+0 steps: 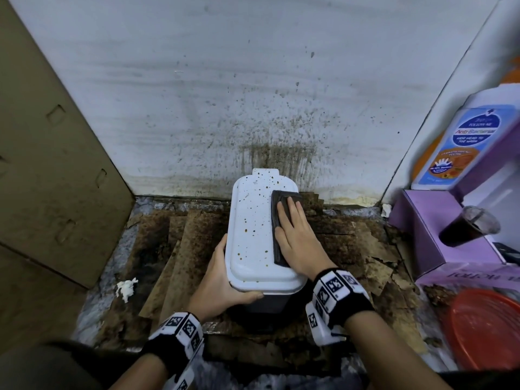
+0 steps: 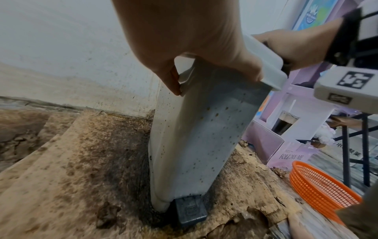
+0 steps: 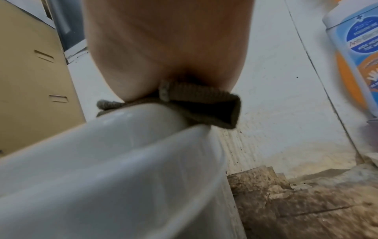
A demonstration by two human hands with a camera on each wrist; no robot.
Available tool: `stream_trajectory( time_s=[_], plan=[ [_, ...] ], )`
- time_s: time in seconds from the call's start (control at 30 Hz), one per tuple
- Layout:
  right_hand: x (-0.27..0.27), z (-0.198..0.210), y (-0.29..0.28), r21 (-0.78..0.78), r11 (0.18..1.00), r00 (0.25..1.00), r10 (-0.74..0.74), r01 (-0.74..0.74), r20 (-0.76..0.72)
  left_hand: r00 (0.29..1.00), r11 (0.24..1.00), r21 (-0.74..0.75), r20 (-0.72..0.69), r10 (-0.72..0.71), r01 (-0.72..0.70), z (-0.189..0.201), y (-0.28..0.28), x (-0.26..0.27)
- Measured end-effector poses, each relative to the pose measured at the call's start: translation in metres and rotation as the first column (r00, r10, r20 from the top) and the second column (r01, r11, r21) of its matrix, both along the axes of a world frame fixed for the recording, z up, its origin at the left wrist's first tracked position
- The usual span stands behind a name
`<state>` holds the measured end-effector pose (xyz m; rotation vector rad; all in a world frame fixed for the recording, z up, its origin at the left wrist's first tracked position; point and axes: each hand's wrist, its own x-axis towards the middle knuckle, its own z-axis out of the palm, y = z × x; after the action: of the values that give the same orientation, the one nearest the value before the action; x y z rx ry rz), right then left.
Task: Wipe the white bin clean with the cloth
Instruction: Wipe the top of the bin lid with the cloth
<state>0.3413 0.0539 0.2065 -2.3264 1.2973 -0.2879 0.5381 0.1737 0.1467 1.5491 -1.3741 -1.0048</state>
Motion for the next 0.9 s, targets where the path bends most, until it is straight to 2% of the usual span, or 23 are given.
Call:
stream_trajectory(
  time_s=[0.17,0.33,0.47,0.63,0.77,0.9],
  plan=[
    [0.005,-0.005,-0.002,0.002,1.0,1.0,-0.013,0.013,0.007,1.0,1.0,-0.012,0.015,-0.001,0.001,0.002,0.002,-0.002],
    [-0.007,-0.014,0.03,-0.04,0.999,0.987,-0.021,0.028,0.159,0.999,1.0,0.004,0.036,0.001,-0.001,0.005,0.003,-0.001],
    [-0.013,-0.023,0.063,-0.09,0.991,0.97,-0.072,0.095,0.233,1.0,1.0,0.006,0.026,0.01,-0.01,0.0,0.002,-0.001],
    [-0.005,-0.029,0.084,-0.03,0.974,0.899,-0.195,0.224,0.393,1.0,1.0,0.001,0.009,0.024,-0.024,-0.001,0.003,-0.002],
    [-0.005,-0.027,0.067,-0.074,0.977,0.929,-0.164,0.199,0.333,1.0,1.0,0.004,-0.009,0.022,-0.022,-0.001,0.002,-0.001],
    [-0.005,-0.013,0.028,0.052,0.994,0.963,-0.107,0.097,0.247,1.0,1.0,0.005,-0.003,0.013,-0.013,0.0,0.002,-0.001]
  ],
)
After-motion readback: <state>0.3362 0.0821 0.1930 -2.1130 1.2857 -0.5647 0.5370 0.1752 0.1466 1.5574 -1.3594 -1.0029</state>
